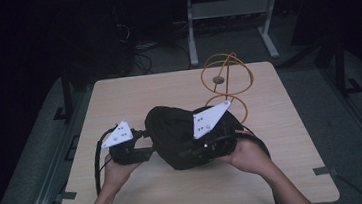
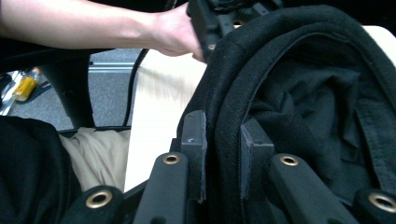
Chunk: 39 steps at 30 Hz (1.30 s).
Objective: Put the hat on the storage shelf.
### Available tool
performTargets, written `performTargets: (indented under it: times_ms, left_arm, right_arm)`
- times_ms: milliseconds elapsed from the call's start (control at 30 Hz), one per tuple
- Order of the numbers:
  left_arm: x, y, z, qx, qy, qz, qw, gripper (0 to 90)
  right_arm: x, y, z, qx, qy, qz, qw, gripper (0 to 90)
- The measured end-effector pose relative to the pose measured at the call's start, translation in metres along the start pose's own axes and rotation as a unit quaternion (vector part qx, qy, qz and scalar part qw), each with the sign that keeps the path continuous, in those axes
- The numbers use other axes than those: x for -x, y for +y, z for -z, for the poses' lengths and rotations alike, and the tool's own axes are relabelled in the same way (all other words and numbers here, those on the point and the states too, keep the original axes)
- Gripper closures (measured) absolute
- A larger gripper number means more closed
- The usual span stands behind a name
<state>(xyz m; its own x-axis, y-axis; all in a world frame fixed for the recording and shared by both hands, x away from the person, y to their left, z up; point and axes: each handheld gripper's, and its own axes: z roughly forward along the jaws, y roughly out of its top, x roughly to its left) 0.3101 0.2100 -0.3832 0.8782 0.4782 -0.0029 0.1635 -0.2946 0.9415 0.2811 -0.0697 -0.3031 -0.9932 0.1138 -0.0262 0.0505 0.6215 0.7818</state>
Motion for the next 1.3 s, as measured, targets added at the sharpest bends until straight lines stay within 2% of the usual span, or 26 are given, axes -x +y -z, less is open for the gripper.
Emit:
performTargets:
  times_ms: [100, 133, 167, 200, 400, 633, 800, 833, 867, 900, 1100, 1300]
  left_arm:
    - [-0.002, 0.002, 0.000, 0.005, 0.002, 0.002, 1.0000, 63.9]
    - [-0.003, 0.003, 0.000, 0.006, -0.002, 0.004, 1.0000, 63.9]
    - [-0.003, 0.004, 0.000, 0.008, -0.005, 0.006, 0.9999, 67.7]
    - [-0.003, 0.004, 0.000, 0.008, -0.003, 0.003, 1.0000, 72.4]
    - [-0.005, 0.004, 0.002, 0.005, -0.011, 0.024, 0.9996, 86.9]
    - [-0.006, 0.008, 0.012, 0.004, -0.005, 0.031, 0.9995, 87.7]
    - [-0.006, 0.019, 0.022, 0.005, 0.001, 0.026, 0.9996, 87.8]
    - [-0.005, 0.023, 0.024, 0.010, 0.003, 0.025, 0.9996, 87.8]
    - [-0.005, 0.030, 0.029, 0.018, 0.003, 0.024, 0.9996, 87.9]
    - [-0.005, 0.030, 0.029, 0.018, 0.003, 0.024, 0.9996, 87.9]
    - [-0.006, 0.055, 0.040, 0.033, 0.006, 0.017, 0.9993, 88.0]
    - [-0.004, 0.081, 0.041, 0.021, 0.010, -0.002, 0.9997, 88.2]
  right_arm:
    - [0.001, -0.001, 0.001, 0.001, 0.001, 0.009, 1.0000, 75.9]
    - [0.001, -0.001, 0.002, 0.002, 0.002, 0.007, 1.0000, 76.0]
    - [0.000, -0.001, 0.002, 0.004, 0.003, 0.000, 1.0000, 76.1]
    - [0.002, -0.002, 0.003, 0.005, 0.001, 0.008, 1.0000, 76.2]
    - [0.004, -0.007, 0.008, 0.019, -0.004, -0.006, 0.9998, 76.2]
    - [0.010, -0.015, 0.011, 0.029, -0.005, -0.024, 0.9993, 75.5]
    - [0.015, -0.022, 0.015, 0.056, 0.004, -0.037, 0.9977, 73.8]
    - [0.015, -0.022, 0.015, 0.056, 0.004, -0.037, 0.9977, 73.8]
    - [0.017, -0.024, 0.018, 0.069, 0.008, -0.045, 0.9965, 72.9]
    - [0.017, -0.024, 0.018, 0.069, 0.008, -0.045, 0.9965, 72.9]
    - [0.022, -0.030, 0.024, 0.092, 0.009, -0.058, 0.9941, 67.1]
    - [0.030, -0.036, 0.022, 0.096, 0.018, -0.075, 0.9924, 62.8]
